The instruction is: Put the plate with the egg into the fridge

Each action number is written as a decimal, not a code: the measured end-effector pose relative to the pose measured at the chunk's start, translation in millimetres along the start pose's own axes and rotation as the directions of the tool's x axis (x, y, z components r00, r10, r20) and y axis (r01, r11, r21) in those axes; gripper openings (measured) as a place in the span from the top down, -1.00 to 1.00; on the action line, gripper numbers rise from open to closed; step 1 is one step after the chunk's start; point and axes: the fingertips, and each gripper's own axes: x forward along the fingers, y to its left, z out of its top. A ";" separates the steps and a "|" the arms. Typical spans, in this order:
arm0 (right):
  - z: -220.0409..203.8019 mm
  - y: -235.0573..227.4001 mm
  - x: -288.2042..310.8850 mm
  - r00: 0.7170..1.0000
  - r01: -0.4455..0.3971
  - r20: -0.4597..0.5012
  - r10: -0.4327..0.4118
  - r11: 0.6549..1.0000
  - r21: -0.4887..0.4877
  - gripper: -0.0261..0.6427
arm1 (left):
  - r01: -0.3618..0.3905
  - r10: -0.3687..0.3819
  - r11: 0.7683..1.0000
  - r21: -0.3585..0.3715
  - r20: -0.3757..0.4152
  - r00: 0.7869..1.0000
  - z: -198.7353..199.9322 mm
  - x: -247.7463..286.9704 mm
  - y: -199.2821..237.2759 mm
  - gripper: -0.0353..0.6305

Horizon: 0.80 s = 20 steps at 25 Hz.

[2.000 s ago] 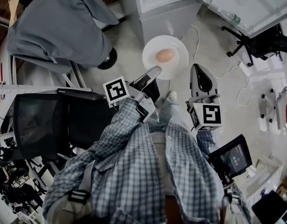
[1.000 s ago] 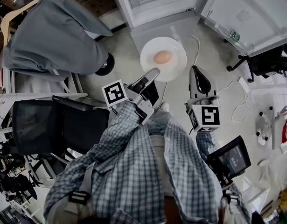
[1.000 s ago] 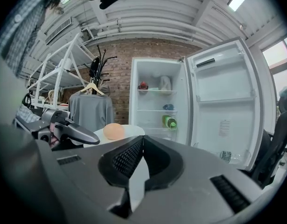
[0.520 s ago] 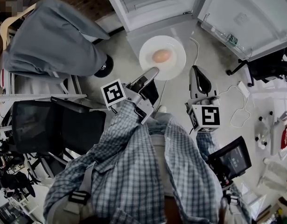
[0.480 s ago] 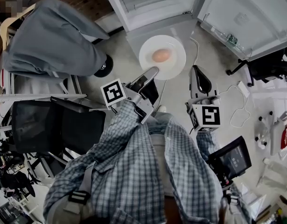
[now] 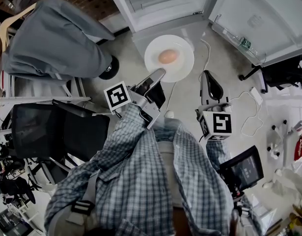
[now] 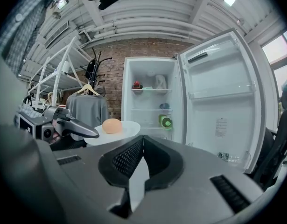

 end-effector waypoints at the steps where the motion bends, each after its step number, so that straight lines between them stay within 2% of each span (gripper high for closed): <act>1: 0.8 -0.9 1.3 1.000 0.000 0.015 0.000 1.000 0.003 0.90 | -0.002 0.002 1.000 -0.001 0.000 1.000 0.6 0.4 0.6 0.82; 3: 3.6 -2.0 5.1 0.999 -0.001 0.045 0.001 1.000 0.002 0.90 | -0.003 0.003 1.000 -0.001 -0.001 1.000 3.2 2.2 0.9 0.82; 11: 11.5 -8.7 32.1 1.000 0.020 -0.002 -0.020 1.000 -0.020 0.90 | 0.019 -0.019 1.000 -0.012 -0.010 1.000 27.5 28.2 2.1 0.82; 14: 25.6 -13.1 48.6 0.998 0.016 0.067 -0.015 1.000 -0.013 0.90 | 0.027 -0.027 1.000 -0.011 -0.015 1.000 38.9 41.5 2.1 0.82; 16: 27.3 -17.6 60.7 0.998 0.014 0.059 -0.013 1.000 -0.025 0.90 | 0.032 -0.032 0.999 -0.016 -0.013 0.999 47.9 50.3 2.8 0.82; 20: 45.9 -24.6 93.6 0.995 0.008 0.103 -0.005 1.000 -0.029 0.90 | 0.035 -0.035 0.999 -0.016 -0.008 0.999 74.6 68.4 -0.4 0.82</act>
